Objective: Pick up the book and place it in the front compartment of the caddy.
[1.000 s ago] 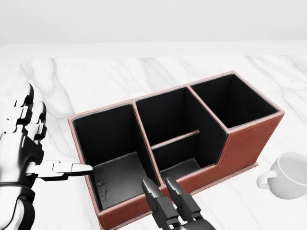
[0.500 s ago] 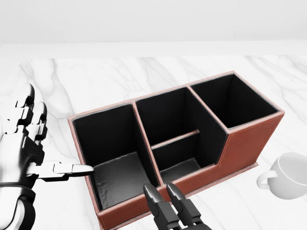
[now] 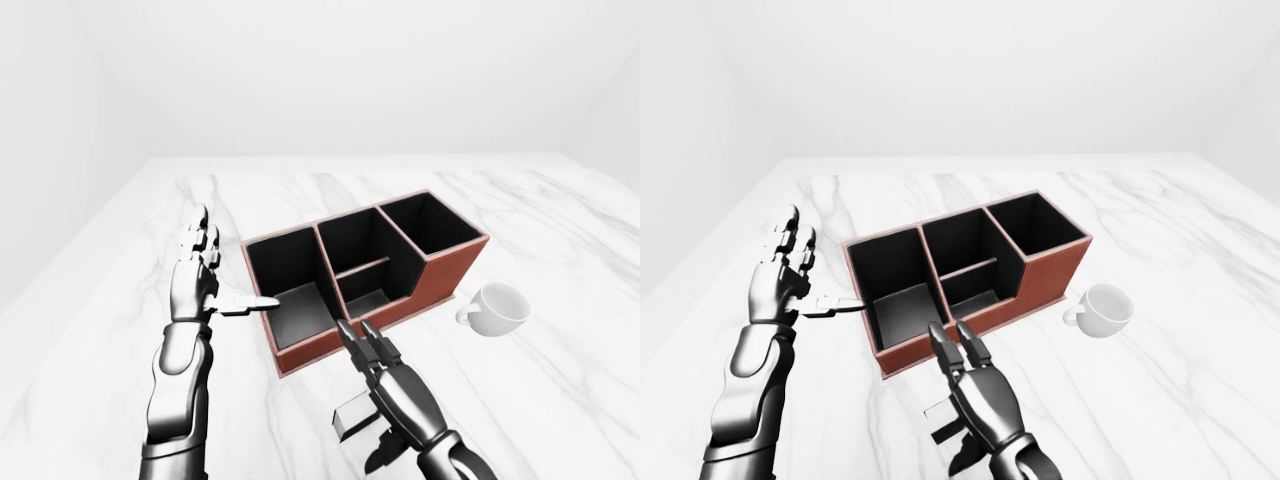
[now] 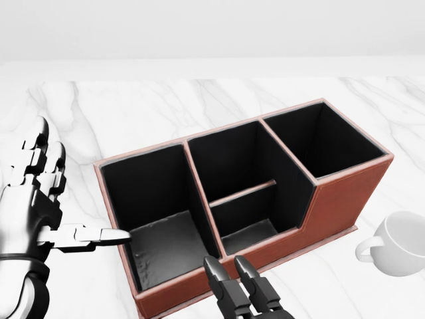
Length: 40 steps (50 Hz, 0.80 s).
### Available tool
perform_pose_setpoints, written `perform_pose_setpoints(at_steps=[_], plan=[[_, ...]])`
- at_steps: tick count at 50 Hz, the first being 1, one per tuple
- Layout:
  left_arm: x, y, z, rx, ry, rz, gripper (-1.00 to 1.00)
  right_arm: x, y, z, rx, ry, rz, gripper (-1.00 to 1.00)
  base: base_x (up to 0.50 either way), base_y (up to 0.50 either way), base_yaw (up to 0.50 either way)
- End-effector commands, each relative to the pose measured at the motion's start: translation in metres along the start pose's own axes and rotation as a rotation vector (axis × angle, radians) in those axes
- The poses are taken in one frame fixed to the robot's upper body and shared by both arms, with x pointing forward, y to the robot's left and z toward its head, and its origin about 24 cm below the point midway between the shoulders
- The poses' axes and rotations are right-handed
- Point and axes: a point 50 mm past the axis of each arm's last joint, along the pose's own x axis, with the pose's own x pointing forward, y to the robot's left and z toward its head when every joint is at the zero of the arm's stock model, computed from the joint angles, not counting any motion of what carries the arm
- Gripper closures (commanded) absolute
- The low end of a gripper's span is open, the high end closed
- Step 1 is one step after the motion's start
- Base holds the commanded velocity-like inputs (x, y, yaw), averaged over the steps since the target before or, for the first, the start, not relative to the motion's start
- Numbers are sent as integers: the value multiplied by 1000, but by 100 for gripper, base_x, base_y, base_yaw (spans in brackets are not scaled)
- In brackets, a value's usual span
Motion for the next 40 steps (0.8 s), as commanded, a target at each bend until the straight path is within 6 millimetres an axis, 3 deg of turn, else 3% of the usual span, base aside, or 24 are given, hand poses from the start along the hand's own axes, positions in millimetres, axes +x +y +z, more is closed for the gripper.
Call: perform_pose_setpoints(at_steps=[1,40], plan=[[0,-1,0,-1,-2,-3,-100,3,3,-5,0,16,6,-100,0,0,0],[1,0,0,-1,-1,0,-100,8,10,-19,-11,74,15,-100,0,0,0]])
